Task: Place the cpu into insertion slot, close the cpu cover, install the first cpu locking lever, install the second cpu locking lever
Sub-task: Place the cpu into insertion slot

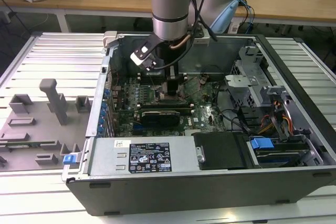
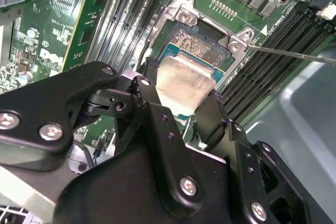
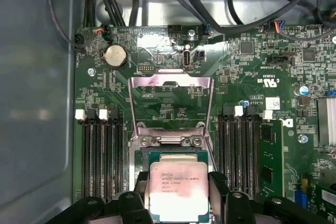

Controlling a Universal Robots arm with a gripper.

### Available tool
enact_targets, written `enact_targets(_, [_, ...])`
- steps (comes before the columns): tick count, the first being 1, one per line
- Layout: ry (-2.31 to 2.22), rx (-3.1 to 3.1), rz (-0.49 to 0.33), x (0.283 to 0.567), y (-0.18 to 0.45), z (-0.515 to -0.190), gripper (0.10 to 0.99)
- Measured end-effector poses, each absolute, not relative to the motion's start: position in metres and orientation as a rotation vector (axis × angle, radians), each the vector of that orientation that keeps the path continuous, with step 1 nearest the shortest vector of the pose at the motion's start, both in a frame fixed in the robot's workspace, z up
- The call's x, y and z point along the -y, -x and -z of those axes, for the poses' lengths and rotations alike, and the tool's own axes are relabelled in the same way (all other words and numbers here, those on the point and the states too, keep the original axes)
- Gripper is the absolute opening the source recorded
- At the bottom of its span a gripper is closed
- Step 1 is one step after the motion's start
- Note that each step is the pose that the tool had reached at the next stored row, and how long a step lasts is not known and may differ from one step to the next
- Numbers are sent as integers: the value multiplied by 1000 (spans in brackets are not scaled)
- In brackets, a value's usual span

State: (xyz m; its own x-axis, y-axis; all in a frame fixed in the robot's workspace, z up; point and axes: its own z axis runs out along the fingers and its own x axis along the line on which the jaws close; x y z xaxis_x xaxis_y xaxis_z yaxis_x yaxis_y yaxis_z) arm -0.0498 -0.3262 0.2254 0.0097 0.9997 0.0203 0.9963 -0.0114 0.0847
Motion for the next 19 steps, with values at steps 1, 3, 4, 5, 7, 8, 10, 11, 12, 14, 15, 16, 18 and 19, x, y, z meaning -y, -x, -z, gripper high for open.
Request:
enact_targets(1, [-2200,-2175,-115,326,50,-224,537])
enact_targets(3, [-2203,-2172,-115,326,51,-222,537])
enact_targets(4, [-2204,-2170,-114,326,52,-220,537])
enact_targets(5, [-2205,-2170,-114,325,52,-219,537])
enact_targets(7, [-2206,-2169,-114,323,52,-218,537])
enact_targets(8, [-2206,-2168,-115,323,52,-217,537])
enact_targets(10, [-2209,-2165,-114,323,53,-215,537])
enact_targets(11, [-2211,-2163,-114,323,53,-213,537])
enact_targets(12, [-2213,-2161,-114,323,53,-212,537])
enact_targets(14, [-2216,-2158,-114,323,53,-209,537])
enact_targets(15, [-2216,-2158,-114,323,53,-207,537])
enact_targets(16, [-2216,-2158,-114,323,53,-206,537])
enact_targets(18, [-2216,-2158,-114,323,53,-204,537])
enact_targets(19, [-2216,-2158,-114,323,53,-204,537])
